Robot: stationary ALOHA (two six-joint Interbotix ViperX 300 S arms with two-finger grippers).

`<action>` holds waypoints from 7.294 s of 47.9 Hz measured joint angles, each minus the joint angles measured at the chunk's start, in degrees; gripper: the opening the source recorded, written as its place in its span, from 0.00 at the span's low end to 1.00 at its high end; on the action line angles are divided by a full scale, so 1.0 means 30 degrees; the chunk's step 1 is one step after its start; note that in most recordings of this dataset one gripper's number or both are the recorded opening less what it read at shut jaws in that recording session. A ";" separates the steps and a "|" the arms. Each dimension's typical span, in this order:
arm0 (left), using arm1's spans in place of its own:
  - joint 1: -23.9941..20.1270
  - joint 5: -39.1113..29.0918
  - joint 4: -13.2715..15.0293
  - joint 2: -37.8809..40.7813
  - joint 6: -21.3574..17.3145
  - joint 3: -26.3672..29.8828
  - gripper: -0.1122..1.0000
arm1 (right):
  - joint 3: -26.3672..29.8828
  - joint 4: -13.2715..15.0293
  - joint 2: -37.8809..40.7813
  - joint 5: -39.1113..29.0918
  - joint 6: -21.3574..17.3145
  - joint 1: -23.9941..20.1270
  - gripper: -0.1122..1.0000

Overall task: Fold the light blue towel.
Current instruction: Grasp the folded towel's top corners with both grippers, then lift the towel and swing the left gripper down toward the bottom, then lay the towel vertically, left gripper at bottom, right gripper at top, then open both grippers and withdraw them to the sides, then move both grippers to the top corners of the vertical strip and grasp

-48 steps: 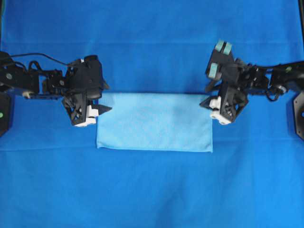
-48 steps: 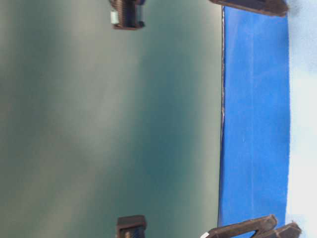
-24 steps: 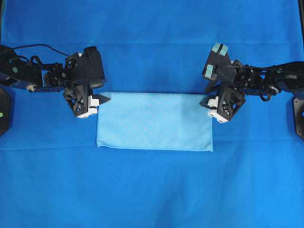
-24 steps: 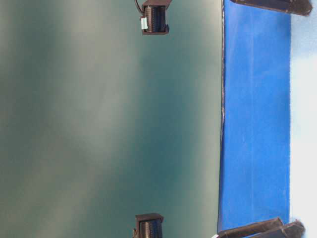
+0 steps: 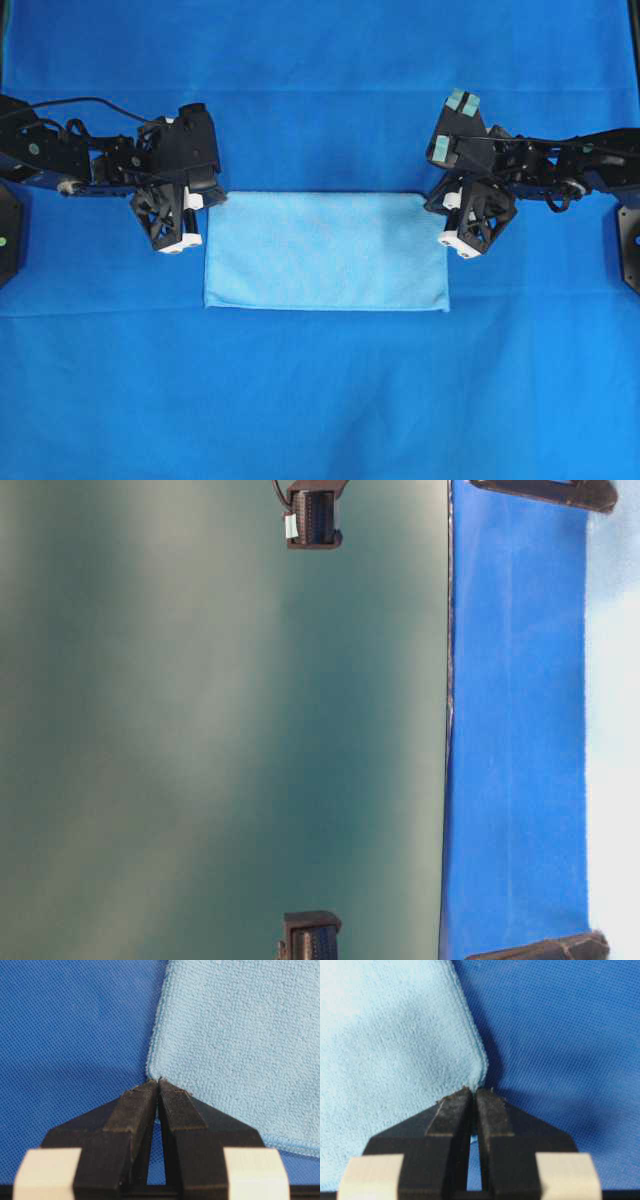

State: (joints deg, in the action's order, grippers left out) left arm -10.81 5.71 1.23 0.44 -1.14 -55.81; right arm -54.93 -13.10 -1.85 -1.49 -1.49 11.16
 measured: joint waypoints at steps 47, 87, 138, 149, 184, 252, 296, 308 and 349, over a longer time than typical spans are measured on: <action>0.0850 -0.7383 0.0000 -0.8057 -0.0322 0.2080 0.11 | 0.1348 0.0088 -0.7676 -0.5361 -0.0088 -0.0176 0.12; 0.4131 -0.5391 0.0000 -0.8701 -0.0176 0.2461 0.11 | 0.3662 0.3457 -0.6768 -0.5068 -0.0146 0.3281 0.12; 0.6826 -0.1582 -0.0029 -0.1758 -0.1377 0.7441 0.11 | 1.0430 0.6152 0.0557 -0.4775 0.0117 0.4395 0.12; 0.6826 -0.0879 0.0000 0.0469 -0.1582 0.9404 0.11 | 0.8350 0.6182 -0.0967 -0.4775 0.0029 0.4951 0.12; 0.6504 -0.0703 0.0000 0.4951 -0.2549 1.3008 0.11 | 0.5039 0.6182 -0.3252 -0.3955 0.0205 0.5977 0.12; 0.6328 0.1436 0.0000 0.1875 -0.0908 0.6973 0.68 | 0.9434 0.6504 0.2344 -0.2578 0.1436 0.4512 0.58; 0.1289 0.3398 0.0000 -0.5566 -0.1934 0.0703 0.80 | 0.3926 0.5977 -0.2490 -0.0176 0.1729 0.3867 0.62; 0.0146 0.4541 0.0000 -0.8525 -0.1611 -0.2139 0.79 | -0.0205 0.4102 -0.6973 0.1553 0.1699 0.3662 0.62; -0.0146 0.4570 0.0000 -0.8994 -0.1406 -0.2607 0.79 | -0.0937 0.2988 -0.7295 0.2080 0.1494 0.3369 0.62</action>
State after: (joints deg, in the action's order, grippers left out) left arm -11.25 19.42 1.23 -26.54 -5.36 -63.63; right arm -57.74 -4.13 -23.73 4.75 2.99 21.27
